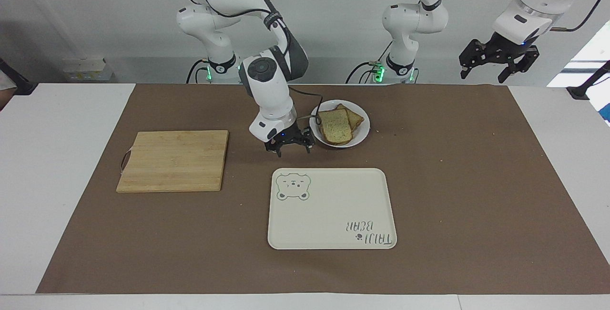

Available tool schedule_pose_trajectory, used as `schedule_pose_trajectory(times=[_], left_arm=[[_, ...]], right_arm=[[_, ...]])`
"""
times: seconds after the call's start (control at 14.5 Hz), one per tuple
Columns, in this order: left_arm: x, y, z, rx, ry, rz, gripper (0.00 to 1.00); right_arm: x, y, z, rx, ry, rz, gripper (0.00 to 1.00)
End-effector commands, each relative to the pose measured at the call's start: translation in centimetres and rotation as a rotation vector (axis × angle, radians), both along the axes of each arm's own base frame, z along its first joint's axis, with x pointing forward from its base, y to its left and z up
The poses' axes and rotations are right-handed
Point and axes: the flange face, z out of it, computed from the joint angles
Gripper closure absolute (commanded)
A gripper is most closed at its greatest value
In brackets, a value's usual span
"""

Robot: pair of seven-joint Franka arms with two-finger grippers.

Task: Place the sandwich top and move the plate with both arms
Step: 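Release the toast and raise the right gripper while the left gripper reaches in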

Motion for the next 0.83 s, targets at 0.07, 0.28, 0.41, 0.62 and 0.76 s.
schedule_pose_trajectory(times=[0.07, 0.28, 0.41, 0.62, 0.76], left_arm=[[-0.2, -1.0, 0.2, -0.01, -0.019, -0.022, 0.0], [-0.4, -1.5, -0.2, -0.098, 0.001, -0.022, 0.0], [-0.6, -1.9, -1.9, -0.127, 0.032, -0.019, 0.0], [-0.7, 1.2, -6.6, -0.163, 0.055, 0.071, 0.0], [-1.6, 1.1, -10.3, -0.268, 0.054, 0.119, 0.0]], right_arm=[[2.6, -5.0, 2.7, -0.042, -0.065, -0.041, 0.0], [3.3, -9.3, 5.0, -0.044, -0.067, -0.108, 0.0], [3.8, -12.4, 6.9, -0.05, -0.063, -0.151, 0.0], [4.9, -15.7, 9.9, -0.064, -0.036, -0.157, 0.0], [4.5, -17.3, 12.1, -0.067, -0.042, -0.163, 0.0]])
